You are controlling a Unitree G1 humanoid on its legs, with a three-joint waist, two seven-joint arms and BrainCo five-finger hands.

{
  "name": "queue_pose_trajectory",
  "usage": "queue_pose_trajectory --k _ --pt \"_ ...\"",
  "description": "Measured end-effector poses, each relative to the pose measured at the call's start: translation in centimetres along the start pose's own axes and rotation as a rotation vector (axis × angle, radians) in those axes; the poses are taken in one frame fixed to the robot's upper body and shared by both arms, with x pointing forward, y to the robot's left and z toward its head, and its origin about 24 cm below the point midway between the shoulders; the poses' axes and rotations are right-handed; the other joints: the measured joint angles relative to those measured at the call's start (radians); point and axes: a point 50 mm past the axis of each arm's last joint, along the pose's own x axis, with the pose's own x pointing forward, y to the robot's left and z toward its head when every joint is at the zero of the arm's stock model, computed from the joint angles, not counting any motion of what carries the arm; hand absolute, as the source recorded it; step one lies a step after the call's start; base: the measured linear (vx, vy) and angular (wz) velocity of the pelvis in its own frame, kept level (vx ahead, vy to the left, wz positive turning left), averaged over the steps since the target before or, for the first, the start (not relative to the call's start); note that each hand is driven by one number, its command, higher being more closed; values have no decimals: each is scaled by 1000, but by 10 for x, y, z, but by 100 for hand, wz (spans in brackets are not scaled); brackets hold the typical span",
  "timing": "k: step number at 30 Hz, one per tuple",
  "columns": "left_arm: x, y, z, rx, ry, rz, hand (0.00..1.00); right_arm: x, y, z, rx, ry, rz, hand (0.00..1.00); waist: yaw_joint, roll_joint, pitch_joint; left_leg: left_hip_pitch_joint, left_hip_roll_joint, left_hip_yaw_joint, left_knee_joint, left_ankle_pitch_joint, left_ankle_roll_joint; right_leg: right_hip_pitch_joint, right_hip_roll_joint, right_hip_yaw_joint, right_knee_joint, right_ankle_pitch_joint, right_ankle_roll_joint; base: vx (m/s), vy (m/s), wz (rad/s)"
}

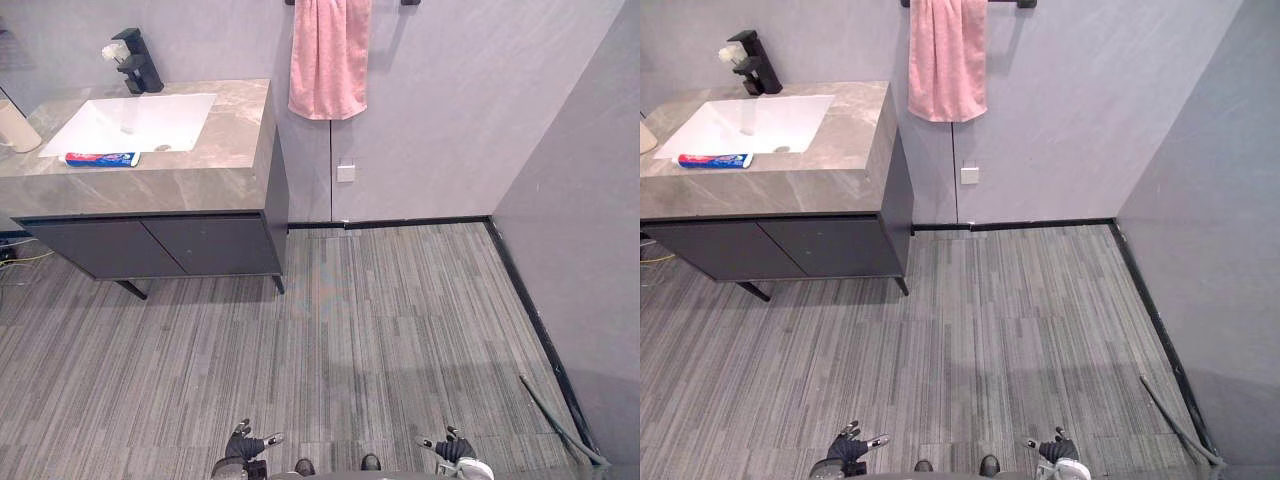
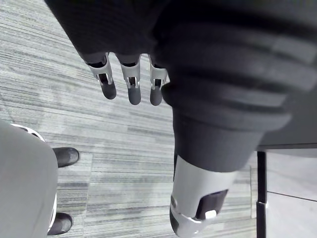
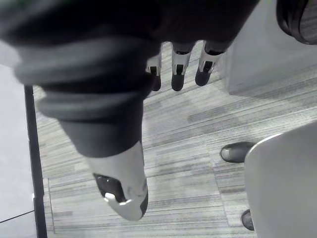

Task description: Organize washtable

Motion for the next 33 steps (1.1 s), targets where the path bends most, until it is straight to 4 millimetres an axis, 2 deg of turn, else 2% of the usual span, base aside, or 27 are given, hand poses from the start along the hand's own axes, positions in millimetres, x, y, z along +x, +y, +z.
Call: queue_pose_trajectory --k 7,25,33 --pt "0 15 -2 -4 6 52 0 1 -5 2 -9 -5 -12 0 0 -1 0 5 -1 -1 13 0 0 10 -2 -2 2 0 0 8 -12 0" --pt "-2 20 -10 -33 29 77 0 1 -9 -1 -14 3 -25 0 0 5 0 6 -2 -3 7 -3 4 4 -4 -7 1 0 0 -4 -2 1" --pt "-2 20 -10 -33 28 77 0 2 -10 4 -16 -6 -28 0 1 5 0 1 1 26 10 -16 12 -13 2 30 2 1 0 9 -2 -14"
